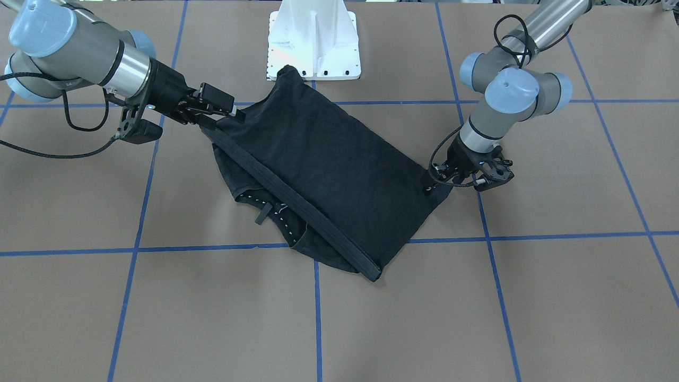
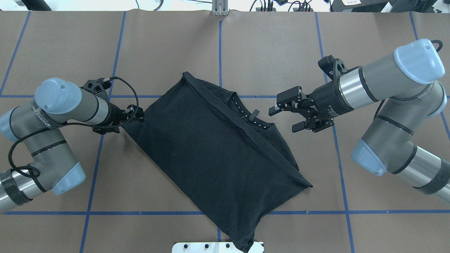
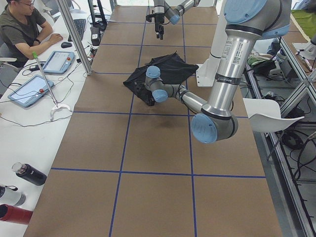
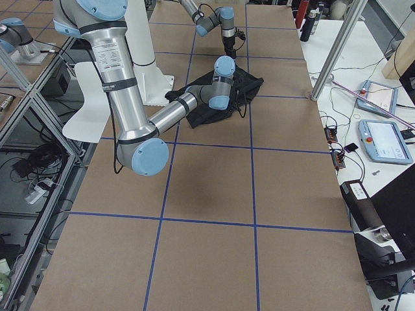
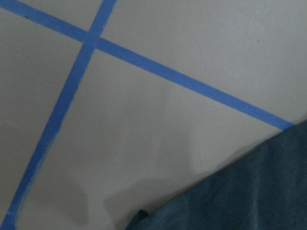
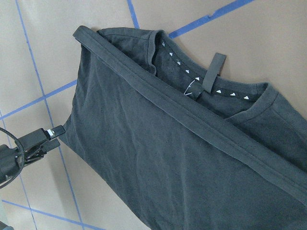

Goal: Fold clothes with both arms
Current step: 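Pull the far corner away with the left gripper while the right withdraws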

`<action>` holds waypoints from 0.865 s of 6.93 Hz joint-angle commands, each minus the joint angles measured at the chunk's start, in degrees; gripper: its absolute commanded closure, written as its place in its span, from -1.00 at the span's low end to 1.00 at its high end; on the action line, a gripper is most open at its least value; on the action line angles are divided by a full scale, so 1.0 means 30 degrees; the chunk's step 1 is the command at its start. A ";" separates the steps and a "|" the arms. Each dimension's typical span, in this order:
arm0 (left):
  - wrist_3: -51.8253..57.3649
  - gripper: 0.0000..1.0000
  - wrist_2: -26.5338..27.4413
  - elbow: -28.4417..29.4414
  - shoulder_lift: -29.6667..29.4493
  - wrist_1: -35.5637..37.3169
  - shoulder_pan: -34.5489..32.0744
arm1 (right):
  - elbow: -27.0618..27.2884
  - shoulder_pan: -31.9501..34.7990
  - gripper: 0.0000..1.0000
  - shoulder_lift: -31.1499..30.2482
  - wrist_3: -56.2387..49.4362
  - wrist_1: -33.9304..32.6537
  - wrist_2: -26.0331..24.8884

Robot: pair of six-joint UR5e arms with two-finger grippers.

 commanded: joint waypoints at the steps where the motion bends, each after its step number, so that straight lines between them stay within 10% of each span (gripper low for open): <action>1: -0.0016 -0.14 0.0234 0.0135 -0.0066 -0.0010 0.0084 | 0.0030 0.0112 -1.00 -0.0046 0.0013 0.0000 0.0109; 3: 0.0130 1.00 0.0176 0.0106 -0.0066 -0.0010 0.0055 | 0.0059 0.0142 -1.00 -0.0046 0.0013 0.0000 0.0139; 6: 0.0130 1.00 0.0028 -0.0914 -0.0036 0.0136 -0.0149 | 0.0030 0.0142 -1.00 -0.0396 0.0013 0.0000 0.0081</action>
